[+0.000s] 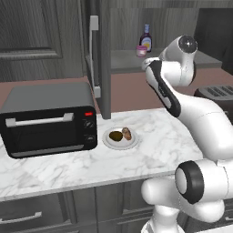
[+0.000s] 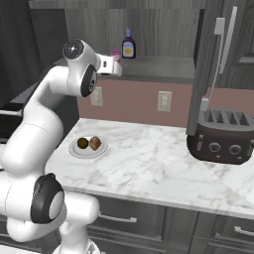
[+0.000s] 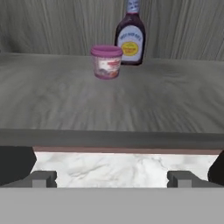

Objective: Pick the avocado and bread from the counter and place them on the plate. Then pick the jam from the cabinet and place it next to the plate. Lastly close the cabinet door.

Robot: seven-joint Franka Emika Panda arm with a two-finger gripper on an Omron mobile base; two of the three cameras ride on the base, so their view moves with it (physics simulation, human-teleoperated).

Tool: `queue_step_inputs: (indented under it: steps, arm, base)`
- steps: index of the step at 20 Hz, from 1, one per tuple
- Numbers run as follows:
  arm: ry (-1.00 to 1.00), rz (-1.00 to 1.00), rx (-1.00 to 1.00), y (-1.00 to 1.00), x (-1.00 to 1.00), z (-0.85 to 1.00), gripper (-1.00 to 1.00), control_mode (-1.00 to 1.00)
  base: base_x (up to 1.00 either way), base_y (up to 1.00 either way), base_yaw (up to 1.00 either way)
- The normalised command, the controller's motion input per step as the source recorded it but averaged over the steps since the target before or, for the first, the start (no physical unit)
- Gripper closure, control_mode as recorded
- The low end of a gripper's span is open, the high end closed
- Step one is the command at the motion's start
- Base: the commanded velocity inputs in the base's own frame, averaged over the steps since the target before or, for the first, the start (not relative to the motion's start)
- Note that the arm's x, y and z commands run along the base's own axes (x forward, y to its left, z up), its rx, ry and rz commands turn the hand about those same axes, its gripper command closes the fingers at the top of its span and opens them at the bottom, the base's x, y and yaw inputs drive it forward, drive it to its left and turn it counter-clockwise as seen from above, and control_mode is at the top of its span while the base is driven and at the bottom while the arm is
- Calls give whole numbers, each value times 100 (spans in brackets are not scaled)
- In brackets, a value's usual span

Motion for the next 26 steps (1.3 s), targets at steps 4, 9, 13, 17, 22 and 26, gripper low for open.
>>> queue_step_inputs:
  steps: [4,9,13,17,22,26]
  arm:
    - [0,0,0,0,42,10,-100,-100]
    - [0,0,1,0,40,12,-100,-100]
    - [0,0,1,0,39,11,-100,-100]
    - [0,0,0,0,33,1,-100,-100]
    - [0,0,0,0,18,0,-100,-100]
    - [0,0,0,0,20,0,-100,-100]
  base:
    - [0,0,0]
    - [0,0,0]
    - [0,0,0]
    - [0,0,0]
    - [0,0,0]
    - [0,0,0]
